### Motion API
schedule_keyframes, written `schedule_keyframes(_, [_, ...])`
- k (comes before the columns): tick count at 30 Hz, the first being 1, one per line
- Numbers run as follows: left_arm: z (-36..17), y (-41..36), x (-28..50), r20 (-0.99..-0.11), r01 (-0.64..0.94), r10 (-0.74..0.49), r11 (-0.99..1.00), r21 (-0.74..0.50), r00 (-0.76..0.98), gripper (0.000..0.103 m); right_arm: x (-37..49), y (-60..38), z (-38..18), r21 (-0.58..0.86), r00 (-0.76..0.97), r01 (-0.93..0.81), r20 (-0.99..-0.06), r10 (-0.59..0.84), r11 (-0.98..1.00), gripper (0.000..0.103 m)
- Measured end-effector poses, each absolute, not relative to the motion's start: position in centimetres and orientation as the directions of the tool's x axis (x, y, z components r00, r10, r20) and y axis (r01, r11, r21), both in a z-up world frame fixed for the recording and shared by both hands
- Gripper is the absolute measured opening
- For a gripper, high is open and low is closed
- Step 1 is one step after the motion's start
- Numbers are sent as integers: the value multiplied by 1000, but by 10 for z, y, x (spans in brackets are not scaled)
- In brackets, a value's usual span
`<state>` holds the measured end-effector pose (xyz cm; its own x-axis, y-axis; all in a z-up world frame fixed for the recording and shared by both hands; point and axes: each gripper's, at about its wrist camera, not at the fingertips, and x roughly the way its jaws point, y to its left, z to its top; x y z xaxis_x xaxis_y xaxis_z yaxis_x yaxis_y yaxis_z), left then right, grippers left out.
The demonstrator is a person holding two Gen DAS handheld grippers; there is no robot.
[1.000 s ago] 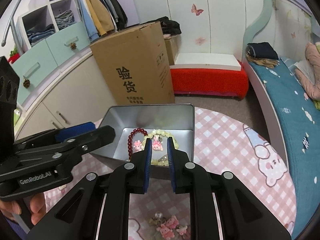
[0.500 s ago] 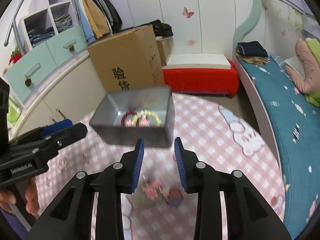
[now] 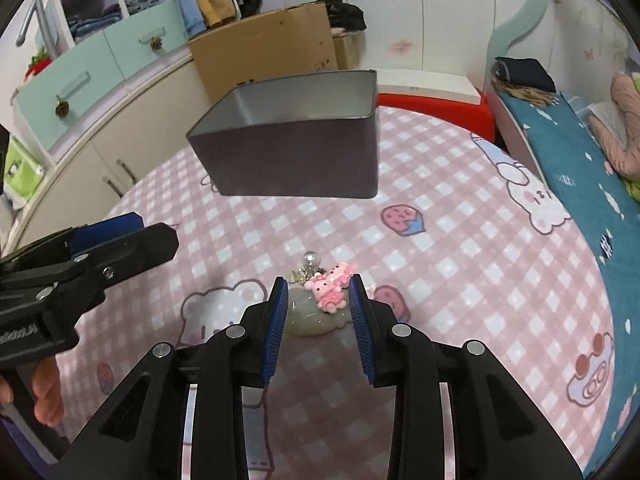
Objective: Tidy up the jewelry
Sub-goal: 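Withdraw both tools and grasp the pink charm with the right tool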
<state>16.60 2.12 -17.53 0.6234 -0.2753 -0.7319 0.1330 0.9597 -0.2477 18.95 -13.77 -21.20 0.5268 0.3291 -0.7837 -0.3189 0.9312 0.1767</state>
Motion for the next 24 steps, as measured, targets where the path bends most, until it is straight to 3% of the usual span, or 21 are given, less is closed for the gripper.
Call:
schedule_keyframes(3, [-177,18,165,-735,139,-277,960,-245,619,66,191,-137,-215,160,532,-321,-785,317,934,31])
schedule_keyframes(6, [-179,16,167,-738,144,-282,958,-247,612,66,193,-140,-215,150,544,-316,-780,309,937,16])
schedule_keyframes(24, [-195,-30,179,-769,209,-303,952,-222,563,66,181,-216,-186,235,621,-245,-707,338,941,16])
